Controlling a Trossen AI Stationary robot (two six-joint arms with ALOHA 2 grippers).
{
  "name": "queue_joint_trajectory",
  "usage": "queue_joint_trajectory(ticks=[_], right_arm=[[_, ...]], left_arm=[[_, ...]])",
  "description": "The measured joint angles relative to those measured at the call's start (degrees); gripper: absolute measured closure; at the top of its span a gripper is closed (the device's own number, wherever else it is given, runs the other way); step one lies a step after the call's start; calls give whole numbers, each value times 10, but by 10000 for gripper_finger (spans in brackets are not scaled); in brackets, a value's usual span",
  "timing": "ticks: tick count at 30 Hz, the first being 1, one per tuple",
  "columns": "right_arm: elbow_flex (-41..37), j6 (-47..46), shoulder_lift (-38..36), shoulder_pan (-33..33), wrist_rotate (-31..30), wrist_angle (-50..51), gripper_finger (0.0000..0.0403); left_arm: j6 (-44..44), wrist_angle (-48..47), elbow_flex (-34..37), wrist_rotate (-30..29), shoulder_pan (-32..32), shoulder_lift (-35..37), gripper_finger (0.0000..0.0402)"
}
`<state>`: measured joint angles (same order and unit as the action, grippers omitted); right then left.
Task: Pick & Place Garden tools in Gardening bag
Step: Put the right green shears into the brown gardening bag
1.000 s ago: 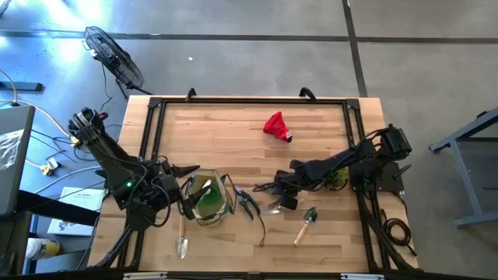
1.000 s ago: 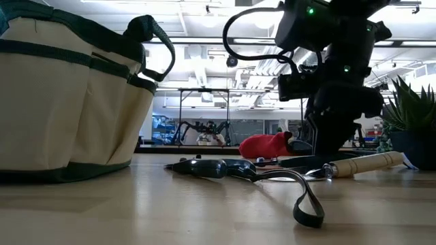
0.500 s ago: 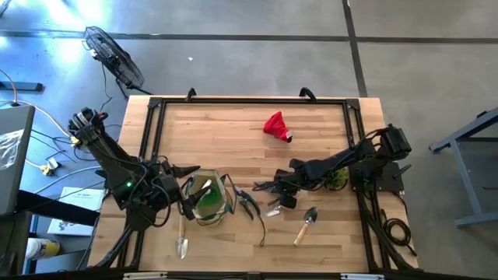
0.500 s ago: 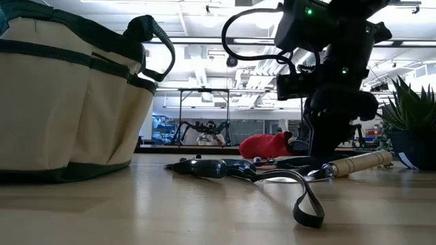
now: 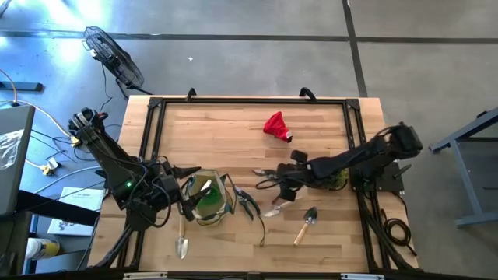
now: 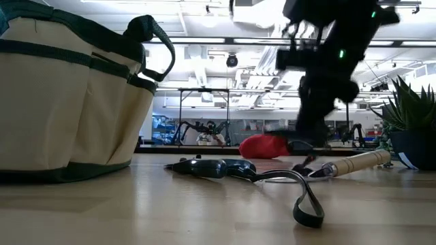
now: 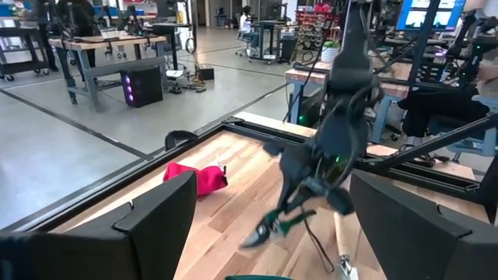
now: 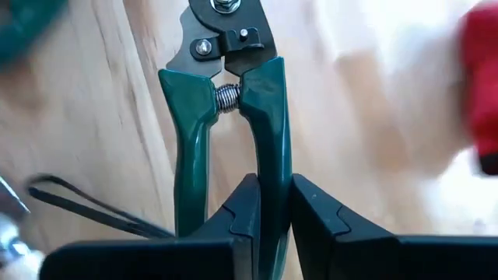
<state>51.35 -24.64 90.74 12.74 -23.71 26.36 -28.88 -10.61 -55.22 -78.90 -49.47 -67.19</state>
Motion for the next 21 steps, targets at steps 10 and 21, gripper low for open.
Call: queue_joint_trajectory(ticks=[10, 21], right_arm=[[1, 78, -177, 74, -243, -38, 365], [1, 235, -203, 143, -418, -153, 365]], left_arm=[[-19, 0, 1, 6, 24, -25, 73], [-50, 5, 1, 126, 141, -73, 73]])
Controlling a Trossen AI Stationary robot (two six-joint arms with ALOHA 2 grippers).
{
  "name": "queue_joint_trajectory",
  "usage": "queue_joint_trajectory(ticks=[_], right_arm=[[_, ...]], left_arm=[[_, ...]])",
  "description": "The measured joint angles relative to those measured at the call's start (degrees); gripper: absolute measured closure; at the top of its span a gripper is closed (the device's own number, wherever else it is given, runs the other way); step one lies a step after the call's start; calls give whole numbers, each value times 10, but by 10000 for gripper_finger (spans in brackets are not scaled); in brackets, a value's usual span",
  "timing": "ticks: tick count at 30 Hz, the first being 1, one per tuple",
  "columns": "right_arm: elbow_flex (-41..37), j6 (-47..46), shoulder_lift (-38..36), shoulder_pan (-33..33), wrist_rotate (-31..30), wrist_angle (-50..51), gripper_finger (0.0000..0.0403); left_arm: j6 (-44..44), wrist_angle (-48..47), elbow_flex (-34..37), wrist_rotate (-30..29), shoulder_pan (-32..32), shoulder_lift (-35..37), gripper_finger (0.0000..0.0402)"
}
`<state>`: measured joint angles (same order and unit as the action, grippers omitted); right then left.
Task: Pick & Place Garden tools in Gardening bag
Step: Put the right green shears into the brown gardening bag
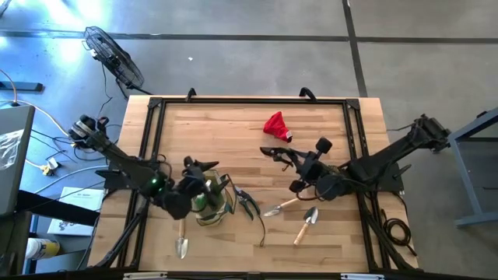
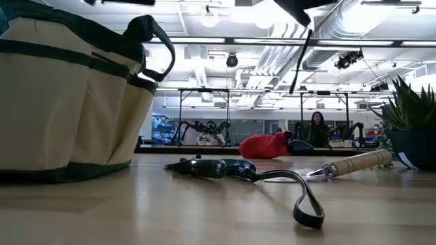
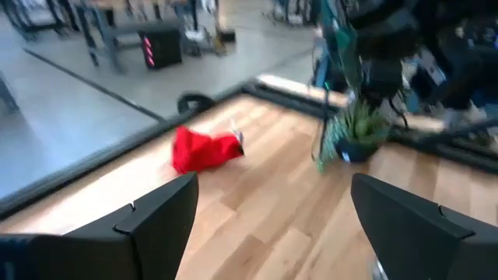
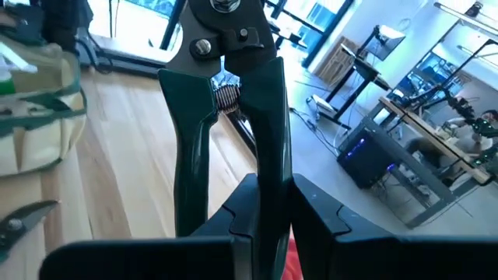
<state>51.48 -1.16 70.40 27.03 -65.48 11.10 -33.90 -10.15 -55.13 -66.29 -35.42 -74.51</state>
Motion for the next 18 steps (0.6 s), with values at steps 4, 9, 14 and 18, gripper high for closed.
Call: queue_joint_trajectory(ticks=[4, 9, 14, 18], right_arm=[[0, 3, 10, -9, 9, -11, 365], [0, 73, 23, -12, 27, -89, 365], [0, 100, 28, -17, 63, -135, 365], [0, 100, 42, -21, 79, -142, 365]], left_arm=[[2, 1, 0, 35, 17, 3, 73], [6, 1, 0, 25, 17, 3, 73], [5, 40, 0, 16, 27, 3, 73], [49, 93, 0, 40, 49, 3, 73]])
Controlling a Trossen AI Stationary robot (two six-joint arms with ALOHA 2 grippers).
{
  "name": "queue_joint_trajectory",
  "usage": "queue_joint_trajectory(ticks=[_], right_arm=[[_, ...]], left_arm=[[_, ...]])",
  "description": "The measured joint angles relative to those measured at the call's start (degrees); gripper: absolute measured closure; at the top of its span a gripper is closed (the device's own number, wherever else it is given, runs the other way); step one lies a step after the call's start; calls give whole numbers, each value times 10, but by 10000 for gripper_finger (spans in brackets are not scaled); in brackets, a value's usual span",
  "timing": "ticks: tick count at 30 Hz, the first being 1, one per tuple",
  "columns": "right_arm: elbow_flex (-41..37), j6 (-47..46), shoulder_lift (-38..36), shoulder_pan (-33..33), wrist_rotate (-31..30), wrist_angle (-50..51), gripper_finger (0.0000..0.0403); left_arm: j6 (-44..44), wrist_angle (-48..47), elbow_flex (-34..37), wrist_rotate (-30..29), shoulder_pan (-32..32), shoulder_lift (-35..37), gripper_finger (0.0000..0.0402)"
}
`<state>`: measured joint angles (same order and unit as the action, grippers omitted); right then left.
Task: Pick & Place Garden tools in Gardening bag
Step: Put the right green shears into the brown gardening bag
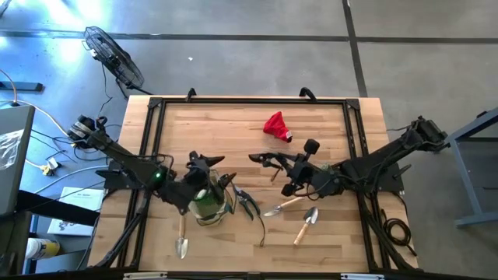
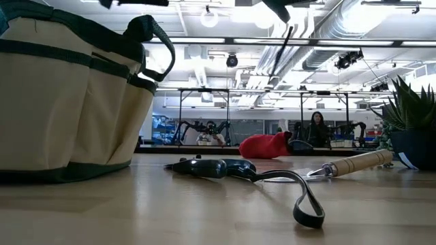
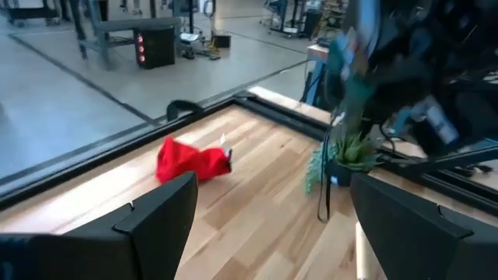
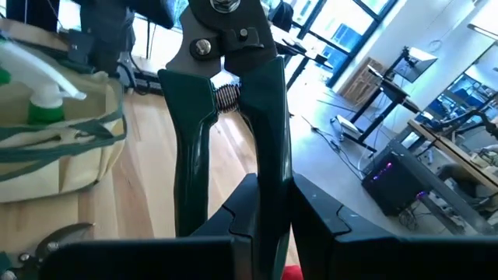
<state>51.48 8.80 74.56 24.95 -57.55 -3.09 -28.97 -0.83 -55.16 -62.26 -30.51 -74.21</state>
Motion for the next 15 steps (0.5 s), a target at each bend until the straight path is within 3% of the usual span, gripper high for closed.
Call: queue_joint_trajectory(ticks=[7, 15], right_arm=[[0, 0, 28, 0, 7, -2, 365], [0, -1, 31, 0, 8, 10, 365]], left_arm=[[148, 80, 0, 131, 37, 0, 73], [254, 101, 0, 167, 35, 1, 73]])
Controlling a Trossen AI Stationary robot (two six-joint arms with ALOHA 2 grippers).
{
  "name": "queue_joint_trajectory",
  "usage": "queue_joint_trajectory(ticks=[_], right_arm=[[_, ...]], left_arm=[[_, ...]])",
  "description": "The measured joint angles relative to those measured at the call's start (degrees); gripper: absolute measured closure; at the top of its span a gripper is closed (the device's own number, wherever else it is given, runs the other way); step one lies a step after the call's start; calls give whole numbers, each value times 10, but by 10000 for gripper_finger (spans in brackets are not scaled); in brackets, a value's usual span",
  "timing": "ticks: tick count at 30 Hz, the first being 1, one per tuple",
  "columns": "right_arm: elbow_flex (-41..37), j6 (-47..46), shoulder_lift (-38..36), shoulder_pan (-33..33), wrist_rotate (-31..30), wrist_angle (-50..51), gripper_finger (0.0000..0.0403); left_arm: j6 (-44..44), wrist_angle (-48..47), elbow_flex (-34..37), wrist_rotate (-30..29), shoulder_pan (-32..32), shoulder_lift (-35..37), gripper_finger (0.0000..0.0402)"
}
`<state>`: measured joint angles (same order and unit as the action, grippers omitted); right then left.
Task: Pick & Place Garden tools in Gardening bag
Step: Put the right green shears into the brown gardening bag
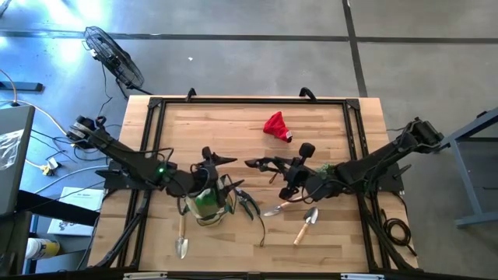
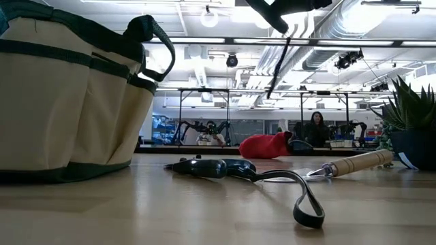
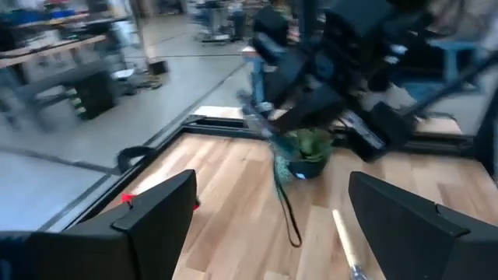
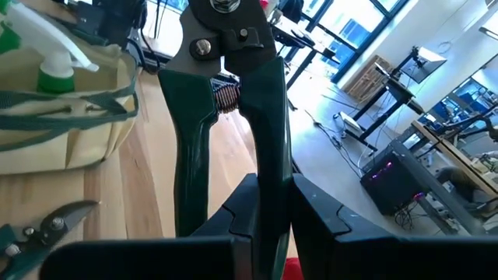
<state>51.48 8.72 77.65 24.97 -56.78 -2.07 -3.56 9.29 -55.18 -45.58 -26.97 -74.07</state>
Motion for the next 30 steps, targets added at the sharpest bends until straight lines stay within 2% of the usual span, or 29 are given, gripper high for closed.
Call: queue_joint_trajectory(ticks=[3, 6, 11, 16, 19, 22, 25, 29, 30], right_arm=[[0, -19, 0, 0, 14, 25, 365], [0, -43, 0, 0, 47, 43, 365], [0, -61, 0, 0, 76, 81, 365], [0, -73, 0, -4, 175, 64, 365], [0, -73, 0, -5, 280, 23, 365], [0, -78, 0, -16, 430, -11, 365], [0, -105, 0, -32, 561, -25, 365], [0, -147, 0, -66, 771, -40, 365], [0, -150, 0, -71, 804, -51, 365]], left_arm=[[68, -36, -19, 73, -4, 6, 73], [92, -93, -61, 67, -5, 6, 73], [79, -263, -171, 36, -3, -4, 73], [113, -337, -255, 30, -4, -40, 73], [163, -344, -276, 43, -4, -61, 73], [195, -351, -278, 54, -4, -76, 73], [197, -368, -277, 56, -4, -84, 73], [184, -384, -277, 65, -10, -85, 73], [184, -382, -277, 73, -12, -85, 73]])
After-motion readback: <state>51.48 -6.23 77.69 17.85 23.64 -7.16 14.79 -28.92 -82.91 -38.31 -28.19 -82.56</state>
